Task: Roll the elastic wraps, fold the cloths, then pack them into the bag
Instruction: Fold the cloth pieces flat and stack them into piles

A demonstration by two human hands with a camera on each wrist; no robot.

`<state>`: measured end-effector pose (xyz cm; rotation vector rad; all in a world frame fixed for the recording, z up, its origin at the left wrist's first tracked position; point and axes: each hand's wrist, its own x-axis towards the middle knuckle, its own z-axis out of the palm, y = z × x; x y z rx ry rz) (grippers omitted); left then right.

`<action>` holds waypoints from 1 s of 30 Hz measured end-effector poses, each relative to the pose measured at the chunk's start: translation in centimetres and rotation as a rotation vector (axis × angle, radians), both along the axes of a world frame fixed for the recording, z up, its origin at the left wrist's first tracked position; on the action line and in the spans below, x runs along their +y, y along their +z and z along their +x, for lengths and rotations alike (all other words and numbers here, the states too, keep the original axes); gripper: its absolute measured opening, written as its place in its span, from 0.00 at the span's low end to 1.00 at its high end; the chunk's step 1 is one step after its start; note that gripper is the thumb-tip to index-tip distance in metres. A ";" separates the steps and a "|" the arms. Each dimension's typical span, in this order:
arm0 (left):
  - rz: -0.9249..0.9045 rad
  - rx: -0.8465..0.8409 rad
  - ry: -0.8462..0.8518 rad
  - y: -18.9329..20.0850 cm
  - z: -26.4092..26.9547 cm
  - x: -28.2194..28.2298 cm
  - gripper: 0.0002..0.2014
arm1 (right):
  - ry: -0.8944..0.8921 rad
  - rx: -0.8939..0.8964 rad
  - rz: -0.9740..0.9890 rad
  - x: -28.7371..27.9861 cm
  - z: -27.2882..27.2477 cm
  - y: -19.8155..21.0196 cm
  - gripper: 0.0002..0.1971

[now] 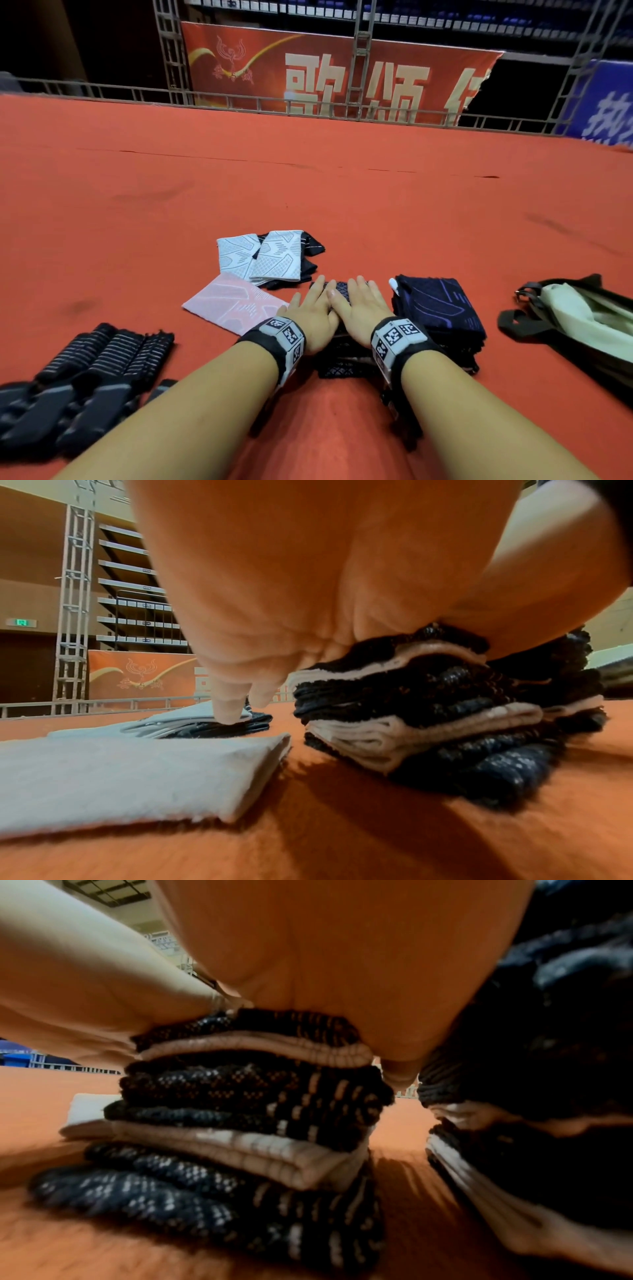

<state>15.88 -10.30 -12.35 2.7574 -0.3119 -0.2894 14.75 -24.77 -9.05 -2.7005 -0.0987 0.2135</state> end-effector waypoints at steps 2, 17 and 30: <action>0.006 0.008 -0.025 -0.3 0.6 0.2 0.42 | -0.010 0.001 -0.005 0.0 -0.3 0.0 0.41; 0.167 0.068 0.097 4.7 -4.9 10.4 0.18 | 0.043 -0.250 -0.111 5.3 -1.0 6.4 0.33; 0.403 0.031 0.018 2.5 -4.8 8.8 0.19 | 0.133 -0.163 0.058 6.9 -2.4 6.1 0.34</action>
